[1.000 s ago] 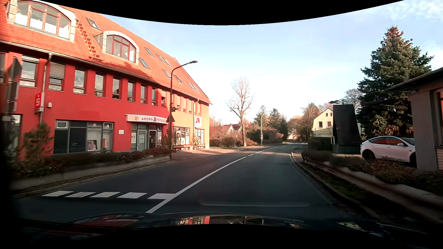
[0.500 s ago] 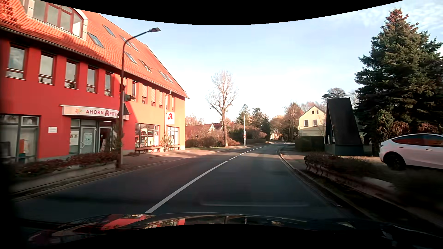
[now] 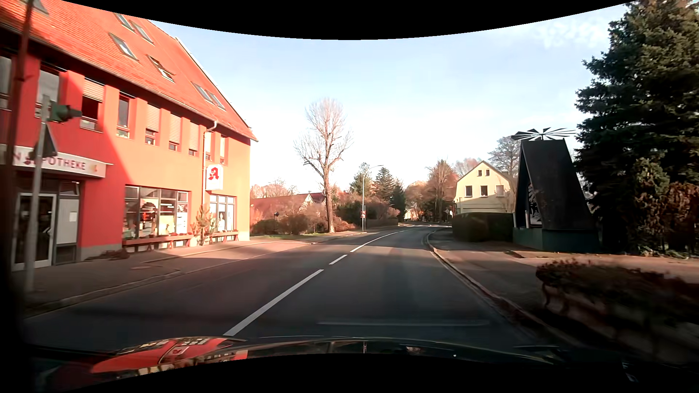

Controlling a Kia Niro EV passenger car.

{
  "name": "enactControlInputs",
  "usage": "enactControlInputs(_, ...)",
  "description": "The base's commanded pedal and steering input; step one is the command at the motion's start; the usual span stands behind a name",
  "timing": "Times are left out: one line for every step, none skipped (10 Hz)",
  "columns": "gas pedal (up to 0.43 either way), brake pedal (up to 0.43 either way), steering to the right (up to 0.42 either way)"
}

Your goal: Follow the waypoints while adhering to traffic rules and regulations

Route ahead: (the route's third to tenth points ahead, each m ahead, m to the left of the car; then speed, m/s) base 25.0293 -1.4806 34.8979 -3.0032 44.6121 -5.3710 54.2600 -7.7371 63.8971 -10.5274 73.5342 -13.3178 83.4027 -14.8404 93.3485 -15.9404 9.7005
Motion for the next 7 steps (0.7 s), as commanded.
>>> enactControlInputs(0.189,0.000,0.045)
enactControlInputs(0.189,0.000,0.040)
enactControlInputs(0.177,0.000,0.036)
enactControlInputs(0.177,0.000,0.031)
enactControlInputs(0.177,0.000,0.026)
enactControlInputs(0.177,0.000,0.024)
enactControlInputs(0.177,0.000,0.020)
